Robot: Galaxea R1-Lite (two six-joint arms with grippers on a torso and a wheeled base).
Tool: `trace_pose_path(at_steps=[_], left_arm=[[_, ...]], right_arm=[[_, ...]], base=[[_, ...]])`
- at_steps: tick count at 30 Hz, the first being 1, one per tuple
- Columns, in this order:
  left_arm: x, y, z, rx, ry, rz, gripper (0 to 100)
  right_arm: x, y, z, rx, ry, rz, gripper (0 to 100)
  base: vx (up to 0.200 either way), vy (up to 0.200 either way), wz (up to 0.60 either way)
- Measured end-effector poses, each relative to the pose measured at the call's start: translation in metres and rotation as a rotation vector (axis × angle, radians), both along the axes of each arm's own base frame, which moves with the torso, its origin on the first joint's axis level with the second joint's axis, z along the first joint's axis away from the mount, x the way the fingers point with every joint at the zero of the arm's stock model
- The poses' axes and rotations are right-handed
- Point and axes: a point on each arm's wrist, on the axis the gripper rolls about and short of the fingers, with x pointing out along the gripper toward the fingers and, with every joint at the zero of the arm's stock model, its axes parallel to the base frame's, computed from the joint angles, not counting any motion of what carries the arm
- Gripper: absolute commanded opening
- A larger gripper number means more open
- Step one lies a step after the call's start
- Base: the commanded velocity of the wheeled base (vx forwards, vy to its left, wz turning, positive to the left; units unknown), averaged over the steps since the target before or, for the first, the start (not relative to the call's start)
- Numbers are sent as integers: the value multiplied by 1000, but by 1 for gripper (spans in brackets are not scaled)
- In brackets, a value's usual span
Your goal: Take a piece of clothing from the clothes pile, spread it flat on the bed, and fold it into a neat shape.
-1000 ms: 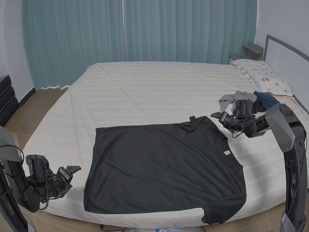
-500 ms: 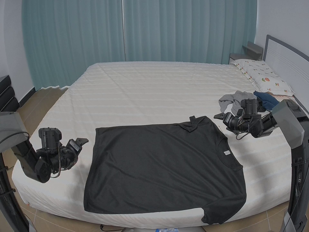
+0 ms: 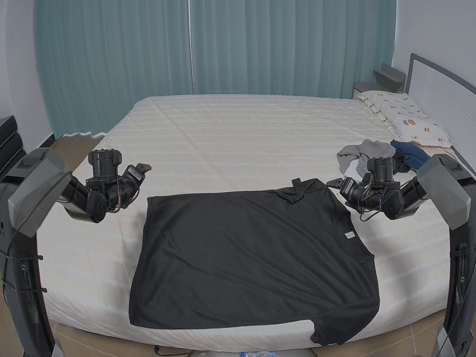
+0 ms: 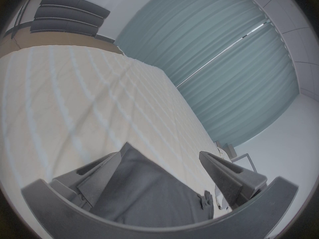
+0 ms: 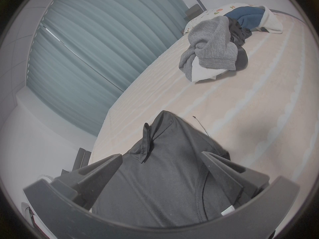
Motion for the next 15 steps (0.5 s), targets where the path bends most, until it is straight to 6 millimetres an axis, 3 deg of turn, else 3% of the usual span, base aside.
trace_pose_path(at_steps=[6, 15], left_arm=[[36, -3, -38, 35, 15, 58, 100], [49, -9, -73, 44, 44, 54, 100]], right_arm=[[-3, 1, 4, 29, -18, -20, 100], [-5, 1, 9, 33, -33, -24, 100]], base=[[0, 0, 0], [0, 0, 0]])
